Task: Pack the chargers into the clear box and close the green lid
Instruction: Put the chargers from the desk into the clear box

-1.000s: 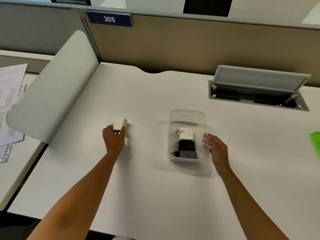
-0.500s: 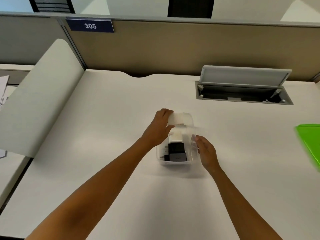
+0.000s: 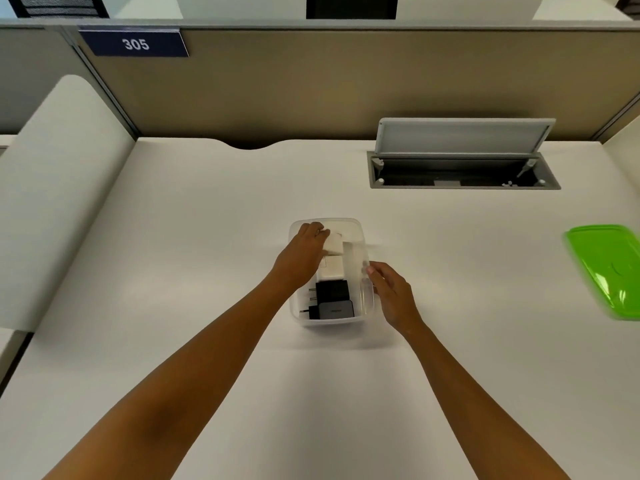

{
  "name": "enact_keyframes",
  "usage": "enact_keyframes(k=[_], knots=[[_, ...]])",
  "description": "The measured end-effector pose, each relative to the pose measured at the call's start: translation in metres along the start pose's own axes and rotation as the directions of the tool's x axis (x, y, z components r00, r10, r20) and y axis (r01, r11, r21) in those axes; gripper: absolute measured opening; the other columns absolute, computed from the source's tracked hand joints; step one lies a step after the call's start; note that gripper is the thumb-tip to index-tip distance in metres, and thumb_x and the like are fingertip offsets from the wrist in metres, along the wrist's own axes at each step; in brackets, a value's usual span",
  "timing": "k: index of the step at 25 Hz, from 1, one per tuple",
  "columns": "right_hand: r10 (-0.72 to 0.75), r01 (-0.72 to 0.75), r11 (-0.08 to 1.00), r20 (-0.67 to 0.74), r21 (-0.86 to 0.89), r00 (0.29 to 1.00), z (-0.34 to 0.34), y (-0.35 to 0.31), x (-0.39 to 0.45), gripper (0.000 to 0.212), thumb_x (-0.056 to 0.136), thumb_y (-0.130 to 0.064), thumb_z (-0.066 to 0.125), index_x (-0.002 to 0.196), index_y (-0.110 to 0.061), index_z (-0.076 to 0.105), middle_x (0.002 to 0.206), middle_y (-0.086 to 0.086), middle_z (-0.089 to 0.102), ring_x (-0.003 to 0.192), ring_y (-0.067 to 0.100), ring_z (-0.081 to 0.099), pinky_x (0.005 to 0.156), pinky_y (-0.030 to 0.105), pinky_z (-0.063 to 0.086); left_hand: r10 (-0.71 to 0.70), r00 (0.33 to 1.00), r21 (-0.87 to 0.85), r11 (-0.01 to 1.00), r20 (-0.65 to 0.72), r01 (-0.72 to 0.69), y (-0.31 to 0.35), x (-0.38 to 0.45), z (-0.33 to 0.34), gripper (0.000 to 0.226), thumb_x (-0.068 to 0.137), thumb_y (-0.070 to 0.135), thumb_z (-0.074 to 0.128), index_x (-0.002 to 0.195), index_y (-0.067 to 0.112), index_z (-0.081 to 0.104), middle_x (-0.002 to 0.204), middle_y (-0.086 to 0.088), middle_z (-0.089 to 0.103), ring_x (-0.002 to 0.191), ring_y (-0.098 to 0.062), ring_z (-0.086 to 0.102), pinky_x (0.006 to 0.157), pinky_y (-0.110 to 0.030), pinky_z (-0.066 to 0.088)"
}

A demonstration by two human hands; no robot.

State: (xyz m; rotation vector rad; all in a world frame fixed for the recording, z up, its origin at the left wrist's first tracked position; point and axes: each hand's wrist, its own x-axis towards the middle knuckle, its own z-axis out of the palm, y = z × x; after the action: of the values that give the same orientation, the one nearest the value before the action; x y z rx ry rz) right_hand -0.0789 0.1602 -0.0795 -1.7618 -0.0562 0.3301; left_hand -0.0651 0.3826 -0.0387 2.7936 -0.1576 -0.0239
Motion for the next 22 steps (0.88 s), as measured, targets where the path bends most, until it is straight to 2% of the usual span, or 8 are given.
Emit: enact_keyframes(k=[3,7,10,12,14,17,20,22], knots=[[0.007,-0.007,1.0,0.0,-0.003,1.0,0.0,0.001,0.0,0.028,0.099,-0.038,0.051,0.12,-0.025,0.063,0.112,-0.009,0.068,0.105,0.01,0.063,0.085,0.017,0.051,-0.002,1.0,-0.016,1.0,-0.013,0.002,-0.003,0.001,0.0,0.036,0.103,0.012,0.047,0.138,0.005,0.055,0.137,-0.013,0.059,0.131,-0.027,0.044,0.109,-0.033,0.036],[0.019,-0.019,1.0,0.008,-0.015,1.0,0.0,0.0,-0.001,0.031,0.099,-0.038,0.05,0.121,-0.02,0.064,0.111,-0.006,0.067,0.103,0.011,0.062,0.078,0.012,0.051,-0.009,0.997,-0.081,0.997,-0.078,0.003,-0.002,0.0,0.0,0.031,0.103,0.01,0.049,0.129,0.004,0.064,0.127,-0.014,0.066,0.123,-0.028,0.052,0.105,-0.033,0.04],[0.015,-0.015,1.0,0.009,-0.02,1.0,-0.002,-0.001,-0.003,0.033,0.099,-0.04,0.051,0.12,-0.019,0.064,0.112,-0.005,0.069,0.104,0.013,0.064,0.084,0.018,0.052,0.015,0.987,-0.146,0.988,-0.161,-0.039,0.005,-0.003,-0.003,0.025,0.101,0.011,0.054,0.118,0.005,0.07,0.117,-0.013,0.07,0.115,-0.028,0.057,0.097,-0.03,0.043],[-0.016,0.016,1.0,-0.01,-0.007,1.0,-0.004,-0.001,-0.005,0.03,0.098,-0.039,0.053,0.118,-0.019,0.064,0.112,-0.004,0.07,0.105,0.014,0.066,0.091,0.026,0.054,-0.046,0.962,-0.236,0.972,-0.271,-0.02,0.005,-0.007,-0.006,0.02,0.098,0.011,0.058,0.112,0.006,0.072,0.111,-0.011,0.072,0.108,-0.027,0.061,0.092,-0.025,0.043],[-0.039,0.04,0.999,-0.046,0.02,0.998,-0.017,0.0,-0.011,0.025,0.097,-0.036,0.055,0.115,-0.02,0.064,0.109,-0.003,0.071,0.101,0.014,0.069,0.091,0.028,0.055,-0.148,0.916,-0.324,0.946,-0.374,0.021,0.008,-0.009,-0.008,0.018,0.097,0.011,0.06,0.109,0.006,0.072,0.106,-0.01,0.073,0.103,-0.026,0.063,0.09,-0.021,0.042],[-0.059,0.057,0.998,-0.103,-0.025,0.993,-0.037,0.004,-0.019,0.019,0.096,-0.03,0.058,0.112,-0.021,0.064,0.103,-0.004,0.073,0.098,0.014,0.069,0.087,0.026,0.055,-0.218,0.889,-0.389,0.92,-0.402,0.05,0.013,-0.01,-0.01,0.016,0.096,0.012,0.062,0.106,0.008,0.073,0.104,-0.006,0.073,0.099,-0.021,0.063,0.086,-0.015,0.043],[-0.101,0.075,0.99,-0.236,-0.116,0.967,-0.081,0.016,-0.026,0.019,0.096,-0.016,0.056,0.113,-0.016,0.062,0.097,-0.001,0.073,0.093,0.014,0.069,0.08,0.018,0.053,-0.261,0.878,-0.494,0.869,-0.401,0.033,0.047,-0.003,-0.001,0.013,0.094,0.011,0.064,0.103,0.009,0.072,0.101,-0.003,0.073,0.092,-0.013,0.06,0.085,-0.028,0.05],[-0.107,0.053,0.983,-0.315,-0.176,0.943,-0.111,0.02,-0.026,0.018,0.096,-0.016,0.058,0.113,-0.015,0.061,0.093,0.002,0.072,0.086,0.015,0.069,0.073,0.014,0.051,-0.288,0.875,-0.541,0.84,-0.389,0.036,0.072,0.003,0.007,0.012,0.094,0.012,0.064,0.102,0.01,0.073,0.101,0.0,0.073,0.092,-0.012,0.06,0.086,-0.029,0.05]])
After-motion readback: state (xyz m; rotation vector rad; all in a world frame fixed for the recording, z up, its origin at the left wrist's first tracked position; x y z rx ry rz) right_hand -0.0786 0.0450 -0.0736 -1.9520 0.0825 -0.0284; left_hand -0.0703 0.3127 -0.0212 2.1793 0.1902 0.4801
